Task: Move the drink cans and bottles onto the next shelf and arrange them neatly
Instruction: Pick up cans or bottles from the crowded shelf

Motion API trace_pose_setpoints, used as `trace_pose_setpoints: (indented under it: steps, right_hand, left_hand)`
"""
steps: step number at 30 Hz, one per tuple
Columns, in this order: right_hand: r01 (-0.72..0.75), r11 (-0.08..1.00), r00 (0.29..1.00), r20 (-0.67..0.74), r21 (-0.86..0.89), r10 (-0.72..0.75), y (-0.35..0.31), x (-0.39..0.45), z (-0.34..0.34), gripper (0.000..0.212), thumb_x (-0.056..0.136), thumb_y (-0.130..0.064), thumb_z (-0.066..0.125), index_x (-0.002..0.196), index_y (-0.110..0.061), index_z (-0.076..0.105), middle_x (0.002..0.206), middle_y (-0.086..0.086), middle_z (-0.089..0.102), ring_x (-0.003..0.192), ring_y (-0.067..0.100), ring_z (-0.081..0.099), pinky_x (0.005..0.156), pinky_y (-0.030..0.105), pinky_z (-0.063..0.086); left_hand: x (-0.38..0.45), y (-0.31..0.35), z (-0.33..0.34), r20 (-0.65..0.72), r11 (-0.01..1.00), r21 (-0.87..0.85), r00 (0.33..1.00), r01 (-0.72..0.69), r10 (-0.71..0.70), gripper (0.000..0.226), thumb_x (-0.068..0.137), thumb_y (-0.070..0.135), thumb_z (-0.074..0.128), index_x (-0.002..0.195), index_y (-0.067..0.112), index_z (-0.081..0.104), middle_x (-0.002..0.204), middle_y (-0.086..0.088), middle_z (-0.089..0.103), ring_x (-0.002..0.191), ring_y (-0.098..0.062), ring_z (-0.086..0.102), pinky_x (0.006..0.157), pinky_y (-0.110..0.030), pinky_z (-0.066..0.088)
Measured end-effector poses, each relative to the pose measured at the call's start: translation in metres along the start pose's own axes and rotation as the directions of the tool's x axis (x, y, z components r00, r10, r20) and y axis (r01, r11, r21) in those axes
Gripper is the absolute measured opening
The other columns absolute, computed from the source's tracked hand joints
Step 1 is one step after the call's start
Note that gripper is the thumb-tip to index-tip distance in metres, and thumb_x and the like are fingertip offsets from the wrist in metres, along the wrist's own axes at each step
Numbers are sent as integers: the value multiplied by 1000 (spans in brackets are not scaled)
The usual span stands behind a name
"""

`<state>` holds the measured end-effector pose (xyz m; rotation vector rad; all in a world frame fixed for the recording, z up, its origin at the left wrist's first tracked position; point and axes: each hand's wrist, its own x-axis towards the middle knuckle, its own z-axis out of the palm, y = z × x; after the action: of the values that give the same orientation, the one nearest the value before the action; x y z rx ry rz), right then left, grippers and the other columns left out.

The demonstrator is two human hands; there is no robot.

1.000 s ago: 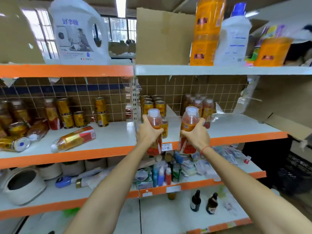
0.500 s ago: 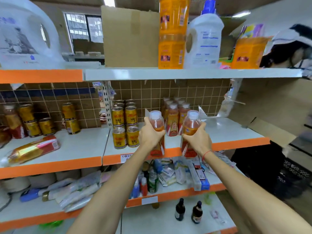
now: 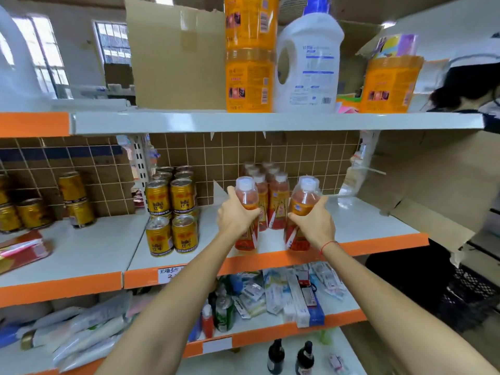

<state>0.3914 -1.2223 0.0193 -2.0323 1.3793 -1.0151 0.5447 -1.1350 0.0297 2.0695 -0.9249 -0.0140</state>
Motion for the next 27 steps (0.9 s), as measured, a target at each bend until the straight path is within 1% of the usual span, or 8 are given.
trace_pose_setpoints:
  steps: [4, 6, 11, 13, 16, 19, 22, 27]
  right_hand:
    - [48, 999, 997, 60, -21, -46, 9, 24, 7, 80, 76, -40, 73, 130, -8, 24, 107, 14, 63, 96, 35, 62, 79, 47, 52]
    - [69, 997, 992, 107, -31, -65, 15, 33, 12, 82, 77, -40, 72, 132, -7, 21, 105, 13, 64, 94, 34, 63, 77, 44, 52]
    - [117, 993, 976, 188, -14, -112, 30, 60, 25, 69, 76, -41, 72, 123, -12, 31, 109, 10, 64, 96, 31, 63, 76, 40, 51]
    - [135, 991, 968, 213, -2, -131, 35, 65, 31, 66, 76, -41, 72, 121, -12, 32, 112, 9, 62, 99, 31, 62, 77, 38, 49]
    - [141, 990, 966, 216, 22, -143, 41, 73, 40, 68, 76, -40, 73, 123, -11, 32, 114, 10, 62, 100, 32, 61, 76, 37, 48]
    - [126, 991, 968, 212, 51, -134, 46, 78, 49, 72, 74, -39, 74, 125, -12, 31, 112, 12, 63, 98, 32, 63, 73, 35, 48]
    - [119, 990, 970, 203, 69, -131, 51, 79, 56, 74, 74, -40, 74, 128, -13, 30, 112, 12, 63, 99, 32, 63, 76, 37, 50]
    - [139, 988, 966, 211, 74, -151, 53, 83, 60, 71, 76, -42, 73, 125, -13, 31, 116, 11, 61, 101, 31, 62, 76, 36, 49]
  left_hand:
    - [8, 2, 24, -32, 999, 1, 998, 46, -46, 75, 76, 43, 73, 130, 15, 29, 111, -10, 64, 105, -32, 58, 80, -38, 48]
    - [12, 1, 38, -45, 996, -16, 996, 83, -83, 74, 75, 43, 74, 129, 16, 31, 111, -10, 63, 104, -32, 59, 79, -38, 48]
    - [16, -2, 66, -95, 989, 5, 985, 146, -145, 85, 74, 44, 75, 138, 15, 28, 116, -12, 63, 106, -33, 60, 83, -39, 50]
    - [18, -3, 72, -109, 988, 0, 982, 156, -155, 83, 75, 44, 75, 138, 16, 29, 118, -11, 62, 108, -32, 59, 85, -40, 49]
    - [24, 1, 78, -119, 988, 17, 981, 156, -153, 78, 76, 43, 74, 134, 15, 31, 115, -12, 63, 106, -33, 60, 83, -39, 49]
    - [25, 3, 84, -128, 991, 45, 985, 122, -116, 71, 75, 43, 74, 127, 15, 34, 109, -10, 65, 102, -33, 61, 81, -38, 49]
    - [28, 2, 89, -139, 992, 45, 984, 115, -108, 65, 75, 46, 73, 119, 17, 36, 106, -8, 66, 99, -31, 62, 77, -37, 49]
    - [31, 5, 94, -150, 985, 131, 984, 113, -93, 66, 77, 51, 71, 120, 16, 36, 105, -9, 65, 98, -31, 62, 70, -35, 44]
